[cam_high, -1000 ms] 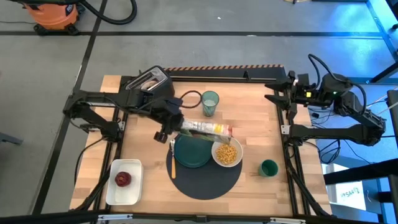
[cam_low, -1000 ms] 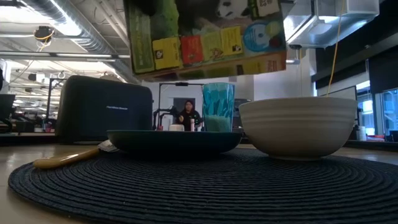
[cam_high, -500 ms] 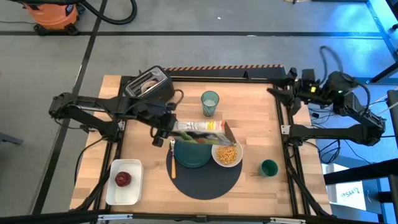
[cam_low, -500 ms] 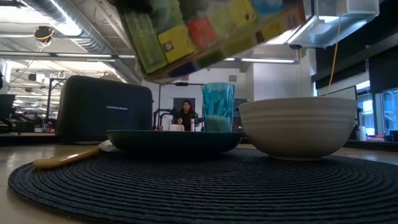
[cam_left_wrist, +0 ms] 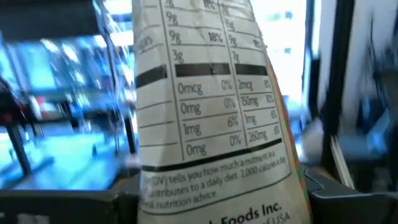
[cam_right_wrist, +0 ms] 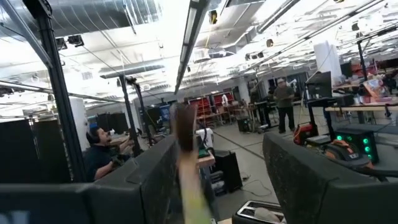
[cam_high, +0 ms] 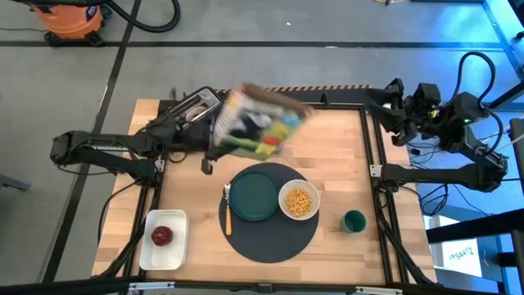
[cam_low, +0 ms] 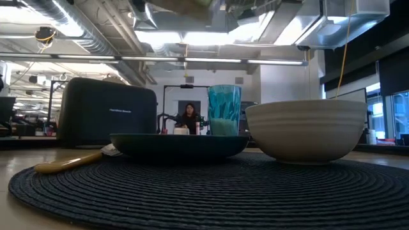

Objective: Arrange a breakfast setting
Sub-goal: Pour the cereal into the white bowl

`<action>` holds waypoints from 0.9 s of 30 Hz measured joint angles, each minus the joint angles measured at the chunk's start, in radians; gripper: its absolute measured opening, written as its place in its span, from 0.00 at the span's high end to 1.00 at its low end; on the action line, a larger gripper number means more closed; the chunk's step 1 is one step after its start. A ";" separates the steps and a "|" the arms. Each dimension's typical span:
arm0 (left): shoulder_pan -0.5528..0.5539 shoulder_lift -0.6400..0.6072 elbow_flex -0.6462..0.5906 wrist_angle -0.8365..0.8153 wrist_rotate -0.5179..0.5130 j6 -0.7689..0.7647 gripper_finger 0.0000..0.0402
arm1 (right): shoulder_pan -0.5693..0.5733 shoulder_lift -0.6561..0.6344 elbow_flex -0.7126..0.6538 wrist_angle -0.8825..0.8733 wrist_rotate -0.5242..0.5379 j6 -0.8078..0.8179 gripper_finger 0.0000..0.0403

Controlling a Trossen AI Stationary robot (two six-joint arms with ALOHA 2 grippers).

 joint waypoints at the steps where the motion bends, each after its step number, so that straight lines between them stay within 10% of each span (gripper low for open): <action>1: 0.007 0.001 -0.023 0.082 -0.004 -0.019 0.58 | 0.000 0.004 0.000 0.000 0.000 0.005 0.44; 15: 0.094 0.188 -0.094 0.639 0.056 -0.130 0.58 | -0.001 0.321 0.050 0.179 -0.096 -0.056 0.26; 27: 0.101 0.271 -0.094 0.631 0.068 -0.102 0.58 | -0.021 0.532 0.286 0.084 -0.123 -0.120 0.25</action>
